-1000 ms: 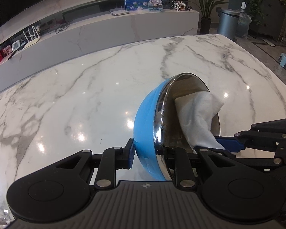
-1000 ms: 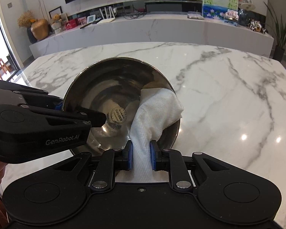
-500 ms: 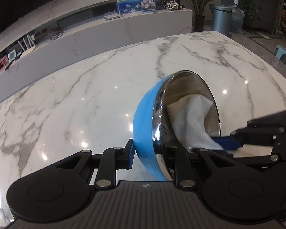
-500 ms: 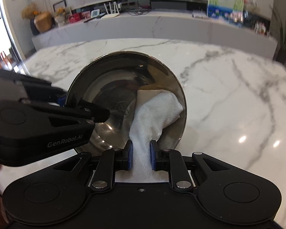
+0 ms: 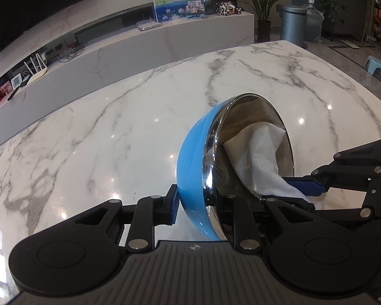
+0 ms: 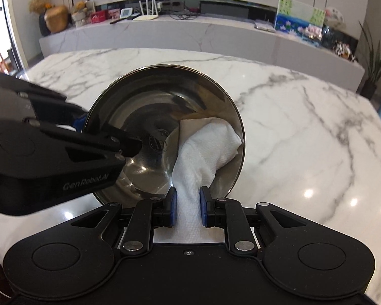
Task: Clean bowl
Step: 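Tilt the bowl up with the left gripper while the right wipes its inside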
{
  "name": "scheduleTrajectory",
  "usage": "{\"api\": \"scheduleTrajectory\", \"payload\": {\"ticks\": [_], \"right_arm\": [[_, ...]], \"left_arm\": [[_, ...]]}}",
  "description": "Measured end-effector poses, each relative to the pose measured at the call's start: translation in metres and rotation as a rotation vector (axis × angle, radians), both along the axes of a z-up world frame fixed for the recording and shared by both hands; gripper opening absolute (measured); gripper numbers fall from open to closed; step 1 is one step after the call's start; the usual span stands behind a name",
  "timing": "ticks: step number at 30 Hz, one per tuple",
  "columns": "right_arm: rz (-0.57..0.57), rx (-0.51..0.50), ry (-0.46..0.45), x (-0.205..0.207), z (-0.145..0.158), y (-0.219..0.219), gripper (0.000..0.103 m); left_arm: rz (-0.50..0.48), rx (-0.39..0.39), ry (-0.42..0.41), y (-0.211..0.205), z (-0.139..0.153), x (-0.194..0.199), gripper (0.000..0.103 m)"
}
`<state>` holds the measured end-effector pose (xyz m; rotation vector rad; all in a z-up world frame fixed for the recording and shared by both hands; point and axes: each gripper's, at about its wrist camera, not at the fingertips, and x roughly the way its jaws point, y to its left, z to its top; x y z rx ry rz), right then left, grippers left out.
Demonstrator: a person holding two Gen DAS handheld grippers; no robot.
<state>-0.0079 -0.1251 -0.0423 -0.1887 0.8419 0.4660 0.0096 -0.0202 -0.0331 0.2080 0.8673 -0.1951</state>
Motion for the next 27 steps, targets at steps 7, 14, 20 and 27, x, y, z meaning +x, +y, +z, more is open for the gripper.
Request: {"api": "scheduleTrajectory", "payload": {"ticks": [7, 14, 20, 27], "right_arm": [[-0.01, 0.041, 0.038, 0.003, -0.003, -0.001, 0.016], [0.005, 0.019, 0.031, 0.003, -0.003, 0.004, 0.016], [0.016, -0.056, -0.021, -0.001, -0.005, 0.008, 0.015], [0.005, -0.169, -0.122, -0.008, -0.003, 0.009, 0.015]], "left_arm": [[0.028, -0.047, 0.054, 0.003, -0.007, 0.003, 0.028], [-0.011, -0.032, 0.057, 0.003, -0.006, 0.001, 0.024], [-0.045, -0.009, 0.052, 0.0, -0.005, -0.001, 0.023], [-0.058, 0.04, 0.037, -0.004, -0.005, -0.001, 0.023]]}}
